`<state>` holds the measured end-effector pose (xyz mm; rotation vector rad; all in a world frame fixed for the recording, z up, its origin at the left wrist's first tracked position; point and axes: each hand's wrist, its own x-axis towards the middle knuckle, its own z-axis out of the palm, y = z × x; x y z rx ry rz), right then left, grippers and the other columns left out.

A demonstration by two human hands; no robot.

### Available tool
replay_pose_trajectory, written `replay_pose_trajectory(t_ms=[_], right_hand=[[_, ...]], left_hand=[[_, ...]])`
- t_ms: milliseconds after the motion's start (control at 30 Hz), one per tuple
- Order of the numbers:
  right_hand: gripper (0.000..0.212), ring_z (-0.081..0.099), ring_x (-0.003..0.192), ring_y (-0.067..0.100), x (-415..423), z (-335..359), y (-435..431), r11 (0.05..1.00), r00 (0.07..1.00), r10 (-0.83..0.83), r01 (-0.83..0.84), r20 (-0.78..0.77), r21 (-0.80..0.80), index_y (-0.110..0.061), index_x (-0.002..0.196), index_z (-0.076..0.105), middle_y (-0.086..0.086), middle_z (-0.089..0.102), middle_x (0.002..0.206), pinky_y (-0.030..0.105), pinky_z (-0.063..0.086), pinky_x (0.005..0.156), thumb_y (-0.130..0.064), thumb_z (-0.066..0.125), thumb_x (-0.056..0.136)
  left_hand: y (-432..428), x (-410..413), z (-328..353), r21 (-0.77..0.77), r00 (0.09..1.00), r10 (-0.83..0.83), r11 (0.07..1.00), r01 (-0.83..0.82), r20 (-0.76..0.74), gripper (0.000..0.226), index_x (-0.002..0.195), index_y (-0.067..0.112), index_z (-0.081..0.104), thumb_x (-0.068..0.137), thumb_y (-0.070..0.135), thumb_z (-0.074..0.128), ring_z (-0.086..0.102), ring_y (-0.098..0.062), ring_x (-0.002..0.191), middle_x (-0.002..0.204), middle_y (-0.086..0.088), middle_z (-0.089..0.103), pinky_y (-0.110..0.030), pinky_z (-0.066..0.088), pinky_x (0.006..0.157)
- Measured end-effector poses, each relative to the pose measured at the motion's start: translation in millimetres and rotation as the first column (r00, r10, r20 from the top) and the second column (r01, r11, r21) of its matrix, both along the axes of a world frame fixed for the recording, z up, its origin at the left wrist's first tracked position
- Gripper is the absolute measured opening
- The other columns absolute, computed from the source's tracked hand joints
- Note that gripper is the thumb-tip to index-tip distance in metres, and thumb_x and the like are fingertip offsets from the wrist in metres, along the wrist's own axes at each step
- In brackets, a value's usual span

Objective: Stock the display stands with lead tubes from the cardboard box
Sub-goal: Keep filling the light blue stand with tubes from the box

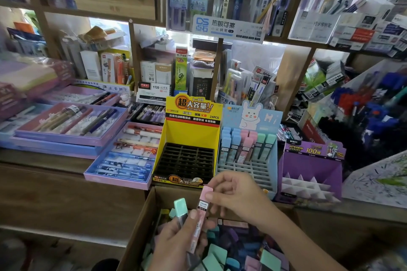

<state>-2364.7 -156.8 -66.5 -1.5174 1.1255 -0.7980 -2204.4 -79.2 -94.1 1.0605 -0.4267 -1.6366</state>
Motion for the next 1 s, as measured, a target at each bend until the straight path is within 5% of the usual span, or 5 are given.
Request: replay_pose_trajectory(t_ms=[167,267,433,633,1000], right_hand=[[0.021,0.073,0.068,0.027,-14.2,15.7,-3.5,0.996,0.999,-0.046,0.047,0.028,-0.07,-0.006,0.1,0.07,0.016,0.076,0.082,0.027,0.057,0.057,-0.014,0.083,0.085],[0.017,0.074,0.067,0.026,-33.5,35.7,-12.1,0.974,0.987,-0.16,0.158,0.003,-0.163,-0.012,0.1,0.073,0.011,0.076,0.078,0.028,0.059,0.058,-0.01,0.082,0.086],[0.015,0.073,0.072,0.028,-67.7,58.1,-36.0,0.87,0.919,-0.365,0.28,-0.149,-0.406,-0.021,0.096,0.073,0.01,0.074,0.081,0.032,0.062,0.064,-0.007,0.074,0.092],[0.004,0.067,0.076,0.032,-89.7,62.4,-62.6,0.773,0.78,-0.525,0.27,-0.34,-0.575,-0.018,0.093,0.069,0.011,0.069,0.083,0.047,0.06,0.076,-0.017,0.072,0.095],[0.016,0.07,0.065,0.011,-90.7,52.9,-85.1,0.794,0.804,-0.486,0.242,-0.342,-0.558,-0.024,0.087,0.068,0.006,0.07,0.077,0.045,0.063,0.072,-0.011,0.074,0.094]], left_hand=[[-6.6,6.2,-14.1,0.068,1.0,-0.021,0.997,0.021,-0.008,0.038,0.11,-0.007,0.07,0.101,0.026,0.054,0.054,-0.028,0.057,0.086,-0.032,0.07,-0.03,0.039,0.053],[-11.0,8.7,-23.0,0.065,0.999,-0.034,0.997,0.035,-0.014,0.04,0.112,-0.01,0.067,0.102,0.025,0.051,0.054,-0.028,0.052,0.087,-0.034,0.07,-0.027,0.037,0.046],[-16.9,8.6,-32.0,0.086,1.0,-0.022,0.996,0.023,-0.014,0.037,0.115,-0.009,0.063,0.103,0.023,0.05,0.052,-0.027,0.044,0.082,-0.035,0.067,-0.024,0.034,0.034],[-15.4,12.1,-32.6,0.103,0.999,-0.043,0.994,0.045,-0.02,0.033,0.111,-0.01,0.067,0.103,0.019,0.052,0.054,-0.026,0.047,0.073,-0.025,0.065,-0.028,0.039,0.04],[-12.9,15.5,-29.5,0.084,0.999,-0.051,0.995,0.05,0.01,0.028,0.107,-0.01,0.068,0.101,0.013,0.055,0.057,-0.028,0.05,0.073,-0.025,0.065,-0.03,0.04,0.047]])
